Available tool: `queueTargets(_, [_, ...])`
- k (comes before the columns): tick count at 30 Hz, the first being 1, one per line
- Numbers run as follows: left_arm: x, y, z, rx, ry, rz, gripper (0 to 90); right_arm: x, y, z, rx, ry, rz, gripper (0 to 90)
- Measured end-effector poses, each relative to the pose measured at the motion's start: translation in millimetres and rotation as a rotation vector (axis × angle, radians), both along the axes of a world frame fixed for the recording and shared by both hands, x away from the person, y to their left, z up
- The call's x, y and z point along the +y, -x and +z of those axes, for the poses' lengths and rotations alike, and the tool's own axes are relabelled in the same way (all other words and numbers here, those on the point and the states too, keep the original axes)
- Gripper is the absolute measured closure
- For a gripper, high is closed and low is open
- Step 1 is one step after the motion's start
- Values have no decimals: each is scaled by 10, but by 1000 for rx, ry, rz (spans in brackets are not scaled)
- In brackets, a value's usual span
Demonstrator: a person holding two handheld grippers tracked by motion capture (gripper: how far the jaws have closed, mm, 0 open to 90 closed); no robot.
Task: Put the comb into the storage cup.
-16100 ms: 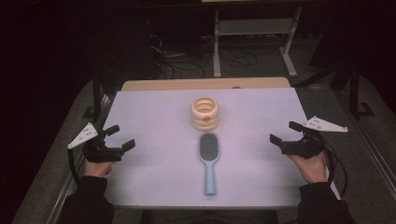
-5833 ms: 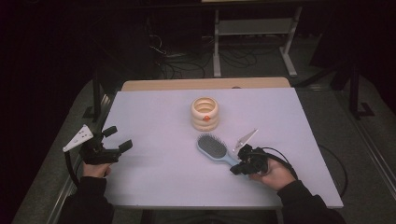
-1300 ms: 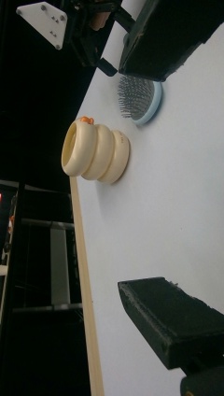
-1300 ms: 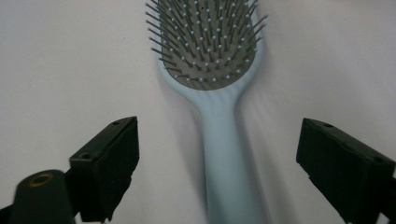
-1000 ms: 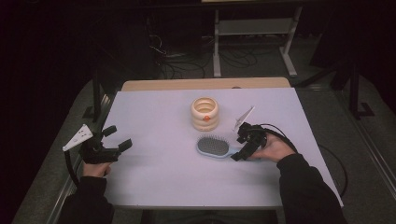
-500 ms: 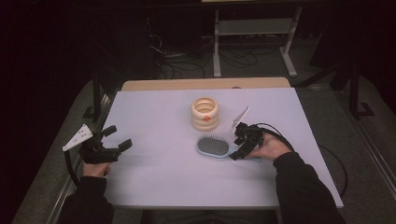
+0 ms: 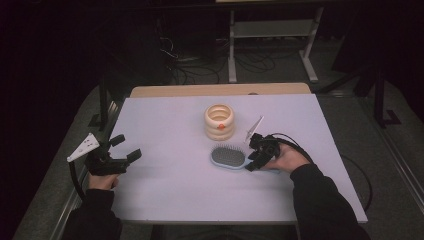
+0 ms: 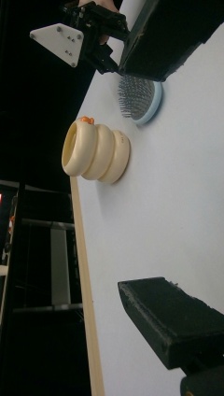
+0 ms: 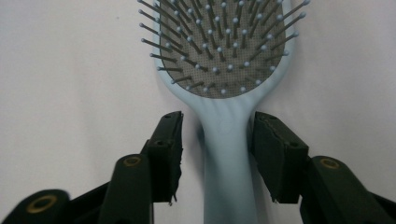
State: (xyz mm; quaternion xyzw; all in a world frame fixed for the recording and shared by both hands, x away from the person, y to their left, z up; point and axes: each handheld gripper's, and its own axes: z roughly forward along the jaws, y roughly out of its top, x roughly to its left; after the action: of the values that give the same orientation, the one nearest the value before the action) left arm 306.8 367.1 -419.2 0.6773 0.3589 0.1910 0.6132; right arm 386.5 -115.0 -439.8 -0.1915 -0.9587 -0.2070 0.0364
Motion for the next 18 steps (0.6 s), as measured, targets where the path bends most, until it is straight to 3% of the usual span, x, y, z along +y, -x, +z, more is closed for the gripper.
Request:
queueTargets(9, [-1,0,0,-1,-2,1,0,20,33,8,-40,32,25,663])
queueTargets(18, [1,1,1,-2,-1,2,0,39,85,17,-84,52,46,684])
